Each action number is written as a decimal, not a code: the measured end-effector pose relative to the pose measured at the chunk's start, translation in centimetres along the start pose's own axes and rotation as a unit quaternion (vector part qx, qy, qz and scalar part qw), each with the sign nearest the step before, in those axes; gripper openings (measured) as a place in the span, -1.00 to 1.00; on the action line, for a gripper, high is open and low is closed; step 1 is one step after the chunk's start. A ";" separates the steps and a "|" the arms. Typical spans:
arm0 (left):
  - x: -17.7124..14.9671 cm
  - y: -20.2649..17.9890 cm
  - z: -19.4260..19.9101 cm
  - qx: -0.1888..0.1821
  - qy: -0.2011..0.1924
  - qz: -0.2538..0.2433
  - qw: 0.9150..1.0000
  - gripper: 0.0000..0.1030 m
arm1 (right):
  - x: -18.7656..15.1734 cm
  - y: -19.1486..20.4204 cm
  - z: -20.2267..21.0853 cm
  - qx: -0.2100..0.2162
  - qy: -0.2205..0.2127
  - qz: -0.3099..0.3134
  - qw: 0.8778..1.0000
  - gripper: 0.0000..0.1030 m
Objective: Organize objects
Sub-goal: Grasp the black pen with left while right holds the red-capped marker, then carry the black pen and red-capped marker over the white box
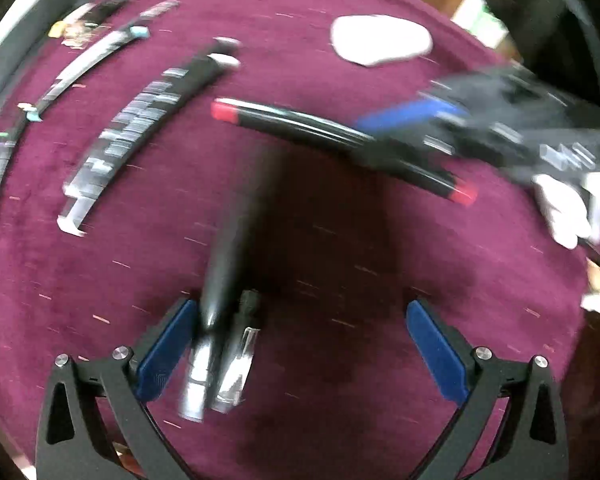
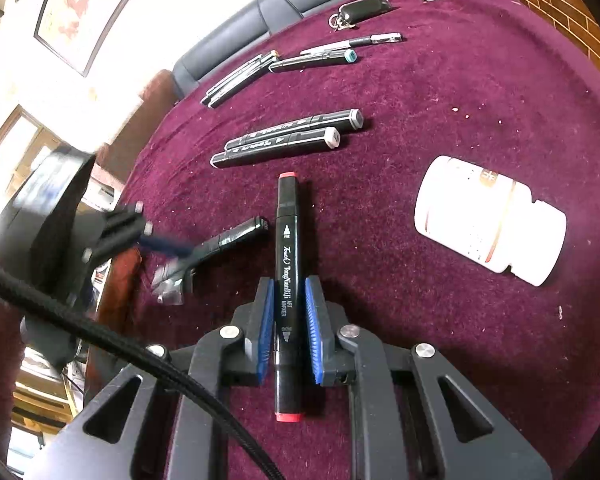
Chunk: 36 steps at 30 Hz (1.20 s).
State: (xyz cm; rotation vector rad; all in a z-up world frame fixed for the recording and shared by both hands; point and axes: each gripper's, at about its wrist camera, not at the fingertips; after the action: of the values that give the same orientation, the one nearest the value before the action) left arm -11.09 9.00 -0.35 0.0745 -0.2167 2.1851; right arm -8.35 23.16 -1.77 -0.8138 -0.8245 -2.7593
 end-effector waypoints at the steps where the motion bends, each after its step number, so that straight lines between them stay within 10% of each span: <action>1: -0.4 -0.7 0.0 -0.005 0.003 -0.008 1.000 0.95 | 0.0 0.0 0.0 0.000 0.000 0.000 1.000 -0.75; 12: 0.4 0.8 0.2 0.064 -0.087 0.117 0.987 0.73 | 0.0 0.1 0.1 -0.005 -0.003 0.004 1.000 -0.75; 20: -2.3 0.7 2.0 0.088 -0.154 0.187 0.966 -0.78 | -0.4 3.8 -0.8 -0.048 -0.007 0.097 0.994 0.01; 31: -3.5 -1.3 0.7 0.140 -0.178 0.207 0.952 -0.76 | 1.3 6.9 -3.7 -0.192 0.048 0.161 0.967 -0.06; 36: -4.0 -1.6 0.6 0.149 -0.221 0.217 0.939 -0.75 | 2.9 6.5 -4.5 -0.202 0.080 0.149 0.965 -0.76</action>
State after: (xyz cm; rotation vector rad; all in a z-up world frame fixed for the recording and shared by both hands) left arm -7.48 6.62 -0.08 0.7594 -0.1592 2.6024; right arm -11.01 15.36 -0.31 -0.6916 -0.0951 -2.6995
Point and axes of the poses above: each gripper's, at about its wrist camera, not at the fingertips, and z roughly against the way its jaws point, y to its left, x to its top, and after that the axes turned 10 degrees about z, right-handed
